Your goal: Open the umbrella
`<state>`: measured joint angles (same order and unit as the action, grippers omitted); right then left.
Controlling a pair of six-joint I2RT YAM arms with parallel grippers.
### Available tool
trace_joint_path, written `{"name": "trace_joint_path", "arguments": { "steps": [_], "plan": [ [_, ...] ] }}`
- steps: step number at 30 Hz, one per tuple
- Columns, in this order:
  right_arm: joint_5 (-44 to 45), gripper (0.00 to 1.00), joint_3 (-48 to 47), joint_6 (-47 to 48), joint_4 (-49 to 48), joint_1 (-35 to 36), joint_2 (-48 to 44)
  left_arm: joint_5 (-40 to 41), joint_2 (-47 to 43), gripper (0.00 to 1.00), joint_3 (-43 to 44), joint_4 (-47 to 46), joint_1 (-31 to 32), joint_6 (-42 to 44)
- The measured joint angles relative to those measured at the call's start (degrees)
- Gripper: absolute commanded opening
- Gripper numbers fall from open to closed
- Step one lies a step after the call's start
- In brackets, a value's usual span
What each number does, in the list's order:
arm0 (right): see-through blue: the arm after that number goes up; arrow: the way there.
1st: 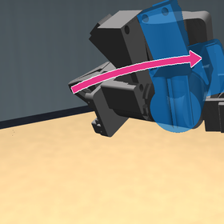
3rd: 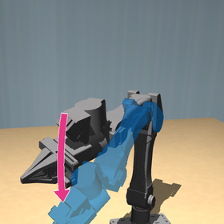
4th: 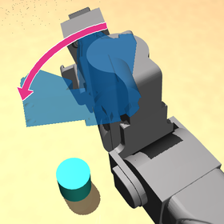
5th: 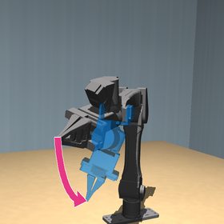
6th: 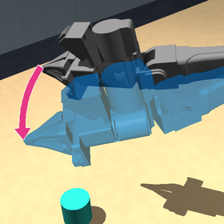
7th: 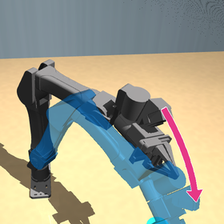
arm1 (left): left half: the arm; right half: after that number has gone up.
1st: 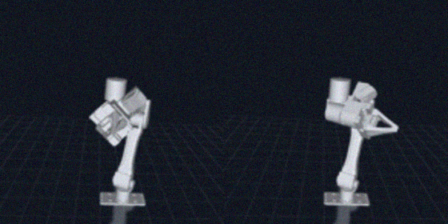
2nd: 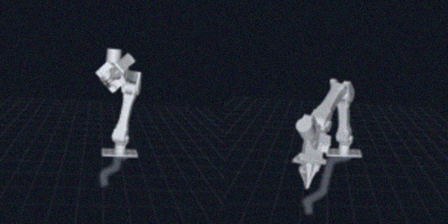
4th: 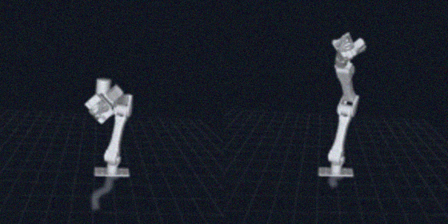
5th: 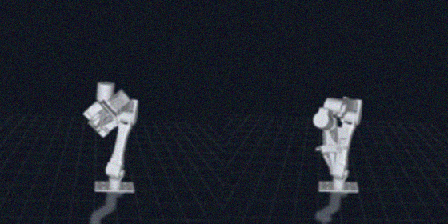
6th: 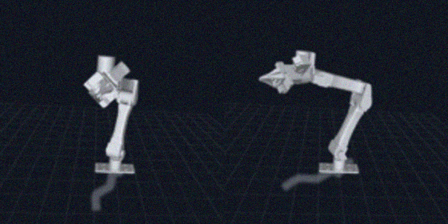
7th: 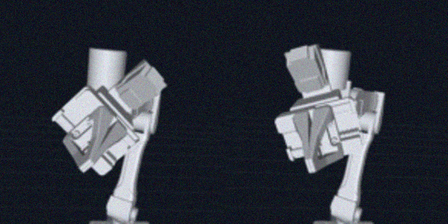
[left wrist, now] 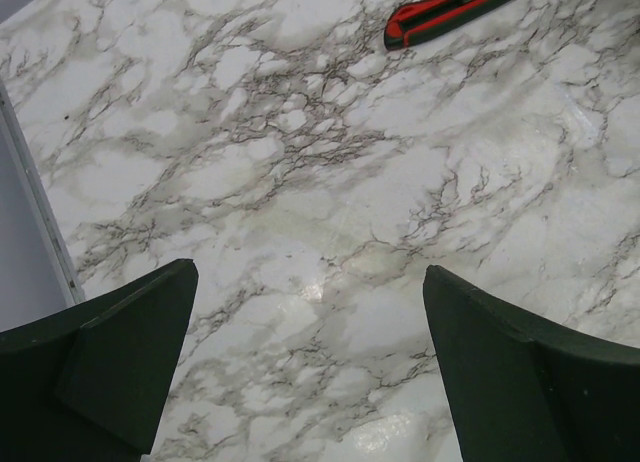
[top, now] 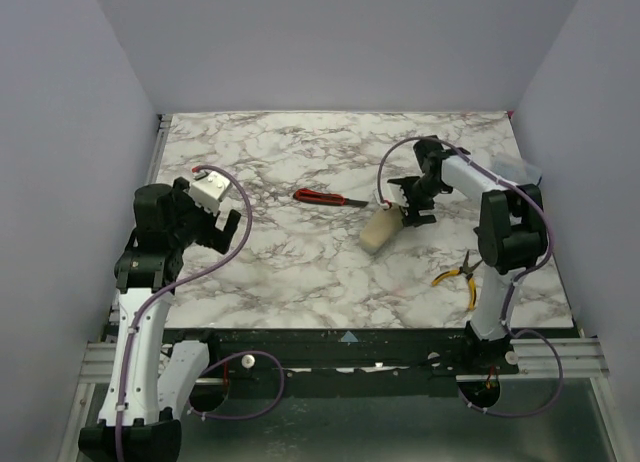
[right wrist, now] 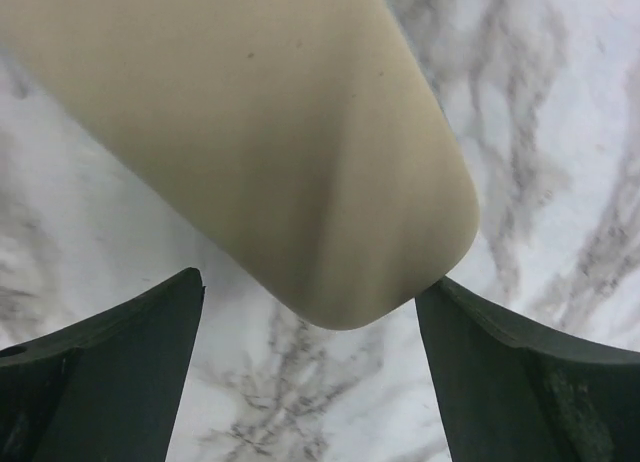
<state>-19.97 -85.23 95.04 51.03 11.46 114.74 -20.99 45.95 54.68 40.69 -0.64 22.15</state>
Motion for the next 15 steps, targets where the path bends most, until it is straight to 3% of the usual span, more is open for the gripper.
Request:
{"name": "trace_joint_path", "arguments": {
  "steps": [8, 15],
  "plan": [
    [-3.98, 0.86, 13.86, -6.71, -0.52, 7.93, -10.27, -8.57, -1.60, 0.99, -3.72, -5.75, 0.15, -0.83],
    [-7.50, 0.89, 20.85, -15.32, 3.37, 11.56, -21.09, -11.15, 0.57, 0.98, -11.26, -10.03, 9.20, -0.09]
  ]
}}
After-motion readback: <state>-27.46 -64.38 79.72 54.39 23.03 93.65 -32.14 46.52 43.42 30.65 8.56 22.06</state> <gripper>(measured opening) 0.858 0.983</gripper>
